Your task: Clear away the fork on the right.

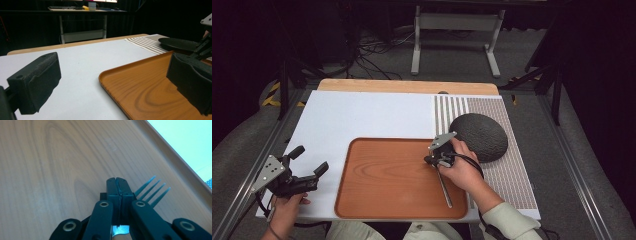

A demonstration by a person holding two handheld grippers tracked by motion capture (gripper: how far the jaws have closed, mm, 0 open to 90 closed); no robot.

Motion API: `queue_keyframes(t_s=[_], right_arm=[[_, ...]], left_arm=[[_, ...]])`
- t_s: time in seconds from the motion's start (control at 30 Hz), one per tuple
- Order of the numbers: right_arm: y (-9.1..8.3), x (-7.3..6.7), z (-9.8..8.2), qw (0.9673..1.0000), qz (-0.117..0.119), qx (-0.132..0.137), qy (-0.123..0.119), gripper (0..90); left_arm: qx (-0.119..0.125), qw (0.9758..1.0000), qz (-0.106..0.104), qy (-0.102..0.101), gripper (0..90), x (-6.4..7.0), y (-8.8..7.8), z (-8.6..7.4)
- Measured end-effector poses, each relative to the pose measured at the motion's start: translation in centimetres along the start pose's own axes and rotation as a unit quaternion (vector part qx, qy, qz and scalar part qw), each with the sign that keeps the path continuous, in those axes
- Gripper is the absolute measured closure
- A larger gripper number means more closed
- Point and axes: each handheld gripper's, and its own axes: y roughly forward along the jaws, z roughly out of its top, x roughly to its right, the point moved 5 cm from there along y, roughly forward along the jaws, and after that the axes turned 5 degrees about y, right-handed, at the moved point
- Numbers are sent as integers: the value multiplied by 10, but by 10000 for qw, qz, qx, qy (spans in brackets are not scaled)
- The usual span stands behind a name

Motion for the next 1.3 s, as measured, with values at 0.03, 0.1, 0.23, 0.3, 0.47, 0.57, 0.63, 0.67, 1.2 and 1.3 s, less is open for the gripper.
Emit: queue_keyframes(t_s=[0.03,0.1,0.23,0.3,0.47,0.57,0.63,0.67,1.2,1.3], right_arm=[[0,0,0,10000,-6,-9,4,900],[1,1,-1,10000,-29,-42,14,900],[2,2,-2,10000,-45,-62,-21,900],[2,2,-2,9999,-65,-71,-29,900],[1,5,-2,9998,-135,-117,-20,900],[0,7,-3,9997,-187,-158,-14,900],[0,8,-3,9997,-205,-162,-10,900],[-1,8,-4,9996,-223,-172,4,900],[-5,17,-9,9989,-380,-265,29,900],[-7,18,-10,9987,-413,-284,65,900]], left_arm=[[-11,10000,-5,16,0,0,0,0],[0,10000,-3,4,0,0,0,0],[1,10000,-1,-4,0,0,0,0],[2,10000,-4,-4,0,0,0,0],[4,10000,3,1,0,0,0,0],[2,10000,-4,-3,0,0,0,0],[1,10000,-4,3,0,0,0,0],[1,10000,-5,2,0,0,0,0],[2,10000,-2,-3,0,0,0,0],[-17,10000,-5,22,0,0,0,0]])
